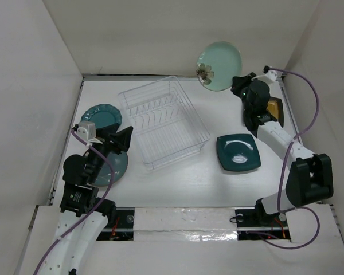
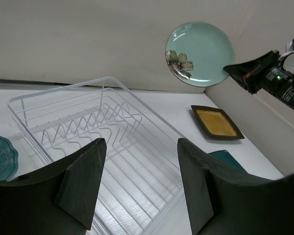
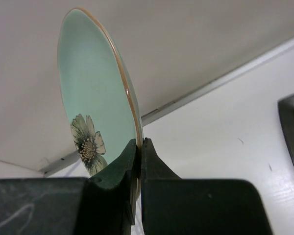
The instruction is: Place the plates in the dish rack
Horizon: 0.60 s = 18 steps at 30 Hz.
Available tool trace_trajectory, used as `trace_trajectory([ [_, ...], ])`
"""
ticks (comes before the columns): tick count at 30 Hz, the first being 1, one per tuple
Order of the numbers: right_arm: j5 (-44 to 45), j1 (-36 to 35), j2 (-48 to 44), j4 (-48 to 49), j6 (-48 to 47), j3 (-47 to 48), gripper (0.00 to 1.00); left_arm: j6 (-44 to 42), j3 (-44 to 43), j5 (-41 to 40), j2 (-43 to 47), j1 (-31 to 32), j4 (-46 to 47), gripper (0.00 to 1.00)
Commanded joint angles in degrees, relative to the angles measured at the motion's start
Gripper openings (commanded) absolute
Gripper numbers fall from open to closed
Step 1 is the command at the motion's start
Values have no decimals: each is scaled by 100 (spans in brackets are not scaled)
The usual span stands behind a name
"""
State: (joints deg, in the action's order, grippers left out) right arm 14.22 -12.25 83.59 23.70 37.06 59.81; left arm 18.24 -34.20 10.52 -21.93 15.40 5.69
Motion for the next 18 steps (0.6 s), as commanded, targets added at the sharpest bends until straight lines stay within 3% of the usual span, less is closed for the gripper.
trace_trajectory([
  [1,326,-646,-63,102,-1138,881,0,-31,-17,64,84,33,301,57],
  [7,1512,-1560,472,-541,-2386,2059,0,-31,9,64,145,33,265,57],
  [12,1988,-1965,1018,-1156,-3168,3140,0,-31,0,90,128,33,257,58],
  [18,2568,-2334,1563,-1201,-3818,3458,0,-22,0,99,163,33,257,58],
])
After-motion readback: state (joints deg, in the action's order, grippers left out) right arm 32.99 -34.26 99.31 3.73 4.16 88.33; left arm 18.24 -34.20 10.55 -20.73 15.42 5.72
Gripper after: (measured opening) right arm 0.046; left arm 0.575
